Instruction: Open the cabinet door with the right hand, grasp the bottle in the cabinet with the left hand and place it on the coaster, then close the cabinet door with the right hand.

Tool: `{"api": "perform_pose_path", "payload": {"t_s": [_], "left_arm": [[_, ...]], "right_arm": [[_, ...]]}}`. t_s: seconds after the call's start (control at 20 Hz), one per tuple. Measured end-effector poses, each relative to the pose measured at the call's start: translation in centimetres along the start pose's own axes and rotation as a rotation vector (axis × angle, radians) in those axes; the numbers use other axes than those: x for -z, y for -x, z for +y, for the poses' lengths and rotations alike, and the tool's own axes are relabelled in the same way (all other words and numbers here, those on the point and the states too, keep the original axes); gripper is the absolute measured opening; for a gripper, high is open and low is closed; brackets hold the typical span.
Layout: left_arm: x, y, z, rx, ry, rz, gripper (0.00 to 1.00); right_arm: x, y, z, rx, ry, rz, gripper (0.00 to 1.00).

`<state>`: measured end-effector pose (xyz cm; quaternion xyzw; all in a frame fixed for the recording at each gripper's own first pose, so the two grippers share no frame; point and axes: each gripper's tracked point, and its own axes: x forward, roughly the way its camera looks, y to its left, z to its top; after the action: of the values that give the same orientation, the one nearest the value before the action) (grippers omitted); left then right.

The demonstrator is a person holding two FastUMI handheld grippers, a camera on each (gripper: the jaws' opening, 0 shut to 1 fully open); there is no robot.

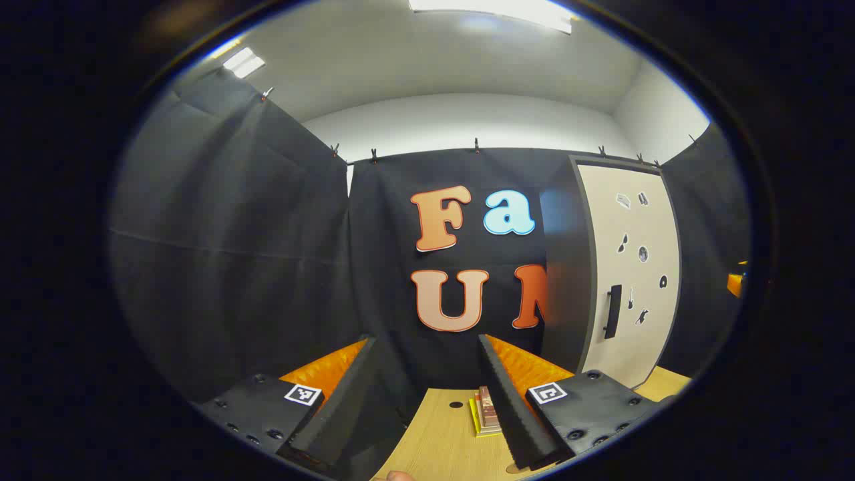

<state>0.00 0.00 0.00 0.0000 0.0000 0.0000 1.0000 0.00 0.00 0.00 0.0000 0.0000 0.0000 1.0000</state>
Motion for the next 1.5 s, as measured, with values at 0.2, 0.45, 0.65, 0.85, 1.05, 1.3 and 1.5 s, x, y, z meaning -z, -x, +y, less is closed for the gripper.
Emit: {"api": "perform_pose_path", "payload": {"t_s": [0.2, 0.45, 0.65, 0.85, 1.05, 1.3, 1.5], "left_arm": [[-0.4, -0.1, 0.5, -0.010, -0.015, -0.005, 0.94], [-1.2, 0.3, 0.4, -0.012, -0.006, -0.020, 0.96], [-2.0, 0.2, 0.0, 0.002, -0.016, -0.041, 0.99], [-1.8, 0.0, -0.2, 0.008, -0.021, -0.036, 0.99], [-1.2, -0.1, -0.1, 0.018, -0.015, -0.024, 0.96], [-0.9, 0.3, 1.1, -0.019, 0.007, -0.014, 0.96], [-0.4, 0.7, 1.9, -0.041, 0.003, -0.005, 0.94]], "right_arm": [[0.5, 0.4, 0.0, 0.009, -0.002, 0.008, 0.95], [0.2, 0.0, -0.6, 0.023, 0.028, 0.009, 0.96], [0.2, 0.1, -0.4, 0.019, 0.021, 0.012, 0.92], [0.5, 0.1, -0.3, 0.031, 0.019, 0.030, 0.96], [0.9, -0.4, 1.5, 0.005, 0.002, 0.047, 0.95], [0.3, -3.0, 5.5, -0.071, -0.023, 0.049, 0.96], [0.3, -5.7, 9.9, -0.138, -0.035, 0.055, 0.96]]}}
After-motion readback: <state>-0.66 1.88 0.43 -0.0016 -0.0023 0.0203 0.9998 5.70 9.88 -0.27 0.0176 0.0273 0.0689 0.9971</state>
